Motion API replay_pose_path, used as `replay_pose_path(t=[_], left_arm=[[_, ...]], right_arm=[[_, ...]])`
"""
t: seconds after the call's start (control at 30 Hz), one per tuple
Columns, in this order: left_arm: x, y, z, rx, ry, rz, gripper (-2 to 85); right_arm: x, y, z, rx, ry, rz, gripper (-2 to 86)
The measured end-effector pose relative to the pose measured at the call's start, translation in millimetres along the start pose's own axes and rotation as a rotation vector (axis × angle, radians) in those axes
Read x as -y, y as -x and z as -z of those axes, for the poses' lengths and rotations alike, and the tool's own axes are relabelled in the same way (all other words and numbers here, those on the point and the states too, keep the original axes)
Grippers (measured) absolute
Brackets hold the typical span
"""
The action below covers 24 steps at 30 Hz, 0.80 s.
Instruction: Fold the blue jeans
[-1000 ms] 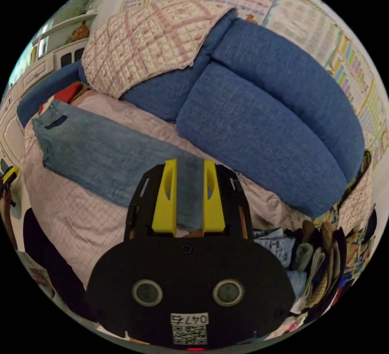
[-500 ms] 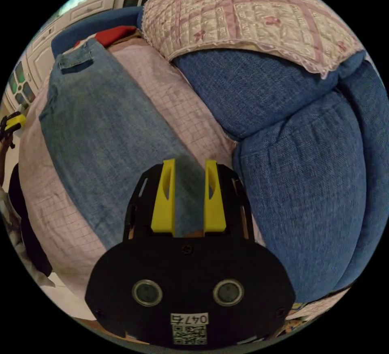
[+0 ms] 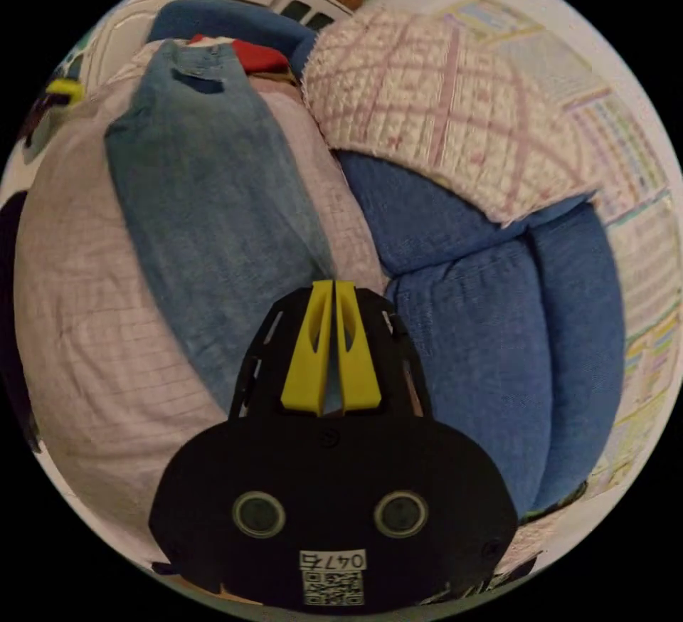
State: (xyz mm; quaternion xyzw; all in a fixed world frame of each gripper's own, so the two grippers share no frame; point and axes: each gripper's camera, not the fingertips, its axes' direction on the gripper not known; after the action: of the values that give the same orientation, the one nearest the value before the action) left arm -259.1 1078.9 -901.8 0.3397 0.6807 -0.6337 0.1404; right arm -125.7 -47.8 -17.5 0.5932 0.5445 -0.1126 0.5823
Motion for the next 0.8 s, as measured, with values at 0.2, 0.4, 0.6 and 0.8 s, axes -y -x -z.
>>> replay_pose_path(t=[0.2,0.4,0.6,0.8], left_arm=[[45,45,64,-0.068,-0.164,0.268,1.4],[145,72,88,-0.244,-0.212,0.45,8.6],[316,46,86,-0.089,-0.044,0.422,13.1],[418,49,54,0.053,0.156,0.702,16.9]], right_arm=[[-36,145,122,-0.058,-0.139,-0.005,-0.5],[-35,232,150,-0.07,-0.101,-0.085,-0.5],[-27,264,156,-0.06,-0.098,-0.168,-0.4],[-31,295,156,0.005,-0.114,-0.259,-0.4]])
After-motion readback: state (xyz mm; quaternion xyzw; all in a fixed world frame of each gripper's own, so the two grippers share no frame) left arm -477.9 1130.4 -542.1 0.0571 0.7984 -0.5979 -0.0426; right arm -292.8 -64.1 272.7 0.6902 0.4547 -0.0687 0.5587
